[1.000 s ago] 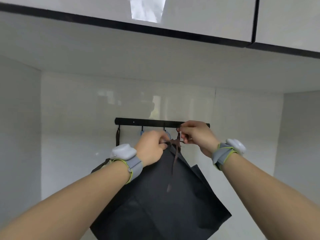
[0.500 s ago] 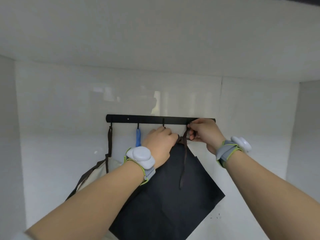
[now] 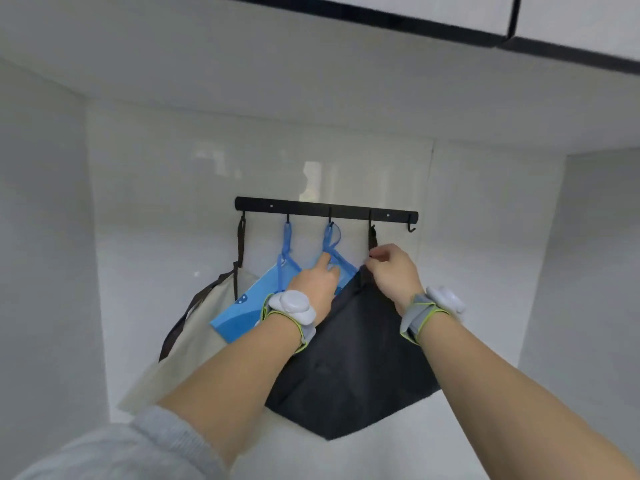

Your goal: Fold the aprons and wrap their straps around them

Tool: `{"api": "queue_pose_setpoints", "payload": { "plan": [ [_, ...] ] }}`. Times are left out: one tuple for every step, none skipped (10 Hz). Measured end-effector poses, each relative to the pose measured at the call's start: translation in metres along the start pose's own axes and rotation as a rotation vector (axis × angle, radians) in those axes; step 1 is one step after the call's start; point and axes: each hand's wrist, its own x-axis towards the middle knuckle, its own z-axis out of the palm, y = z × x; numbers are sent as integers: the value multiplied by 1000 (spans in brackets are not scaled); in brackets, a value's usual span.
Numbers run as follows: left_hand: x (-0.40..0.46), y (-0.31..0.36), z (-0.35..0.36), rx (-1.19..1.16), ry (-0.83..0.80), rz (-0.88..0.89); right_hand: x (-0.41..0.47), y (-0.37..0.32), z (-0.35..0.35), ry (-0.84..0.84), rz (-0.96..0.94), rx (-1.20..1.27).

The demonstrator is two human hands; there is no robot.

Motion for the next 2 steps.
{"api": "queue_pose_setpoints", "payload": {
  "plan": [
    [-28, 5, -1, -94, 31, -9, -31, 3, -4, -37, -57, -25],
    [-49, 10, 3, -205, 42, -84, -52, 16, -5, -68, -49, -38]
  ]
}}
